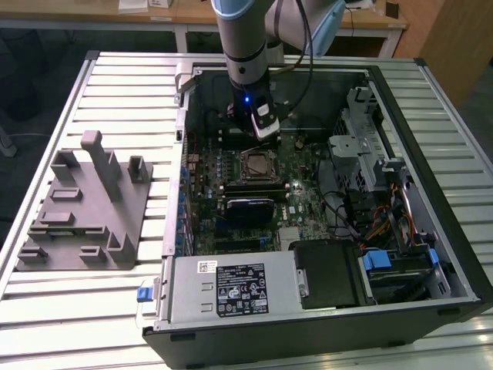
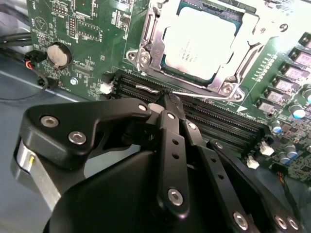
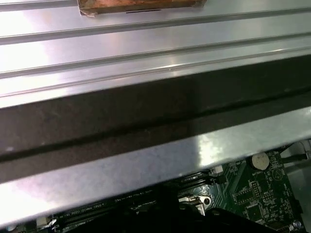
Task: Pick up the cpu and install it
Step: 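Install the first cpu locking lever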
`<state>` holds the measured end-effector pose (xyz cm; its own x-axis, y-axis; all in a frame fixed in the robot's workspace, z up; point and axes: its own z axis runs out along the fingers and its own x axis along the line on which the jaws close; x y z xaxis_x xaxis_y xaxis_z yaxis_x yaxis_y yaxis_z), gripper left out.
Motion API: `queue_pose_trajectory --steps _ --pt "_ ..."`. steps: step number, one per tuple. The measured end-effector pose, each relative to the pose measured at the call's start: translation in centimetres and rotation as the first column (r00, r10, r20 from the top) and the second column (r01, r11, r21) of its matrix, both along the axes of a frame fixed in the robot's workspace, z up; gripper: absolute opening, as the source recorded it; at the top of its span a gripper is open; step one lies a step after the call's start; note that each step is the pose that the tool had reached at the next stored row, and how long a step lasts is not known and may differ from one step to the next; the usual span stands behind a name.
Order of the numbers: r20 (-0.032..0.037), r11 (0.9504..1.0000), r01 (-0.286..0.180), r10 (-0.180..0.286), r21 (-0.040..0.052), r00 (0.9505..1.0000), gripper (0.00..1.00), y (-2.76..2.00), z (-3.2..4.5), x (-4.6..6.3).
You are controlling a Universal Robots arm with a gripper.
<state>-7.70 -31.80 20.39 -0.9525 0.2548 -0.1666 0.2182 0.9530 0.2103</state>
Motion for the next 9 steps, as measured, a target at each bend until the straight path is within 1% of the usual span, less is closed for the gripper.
queue_pose_trajectory --steps 4,9 --pt "0.0021 1.0000 0.004 -0.004 -0.0022 1.0000 0.11 -0.03 -0.10 0.00" --pt "0.0022 0.9990 0.044 -0.044 -0.0030 0.9990 0.11 -0.04 -0.26 0.00"
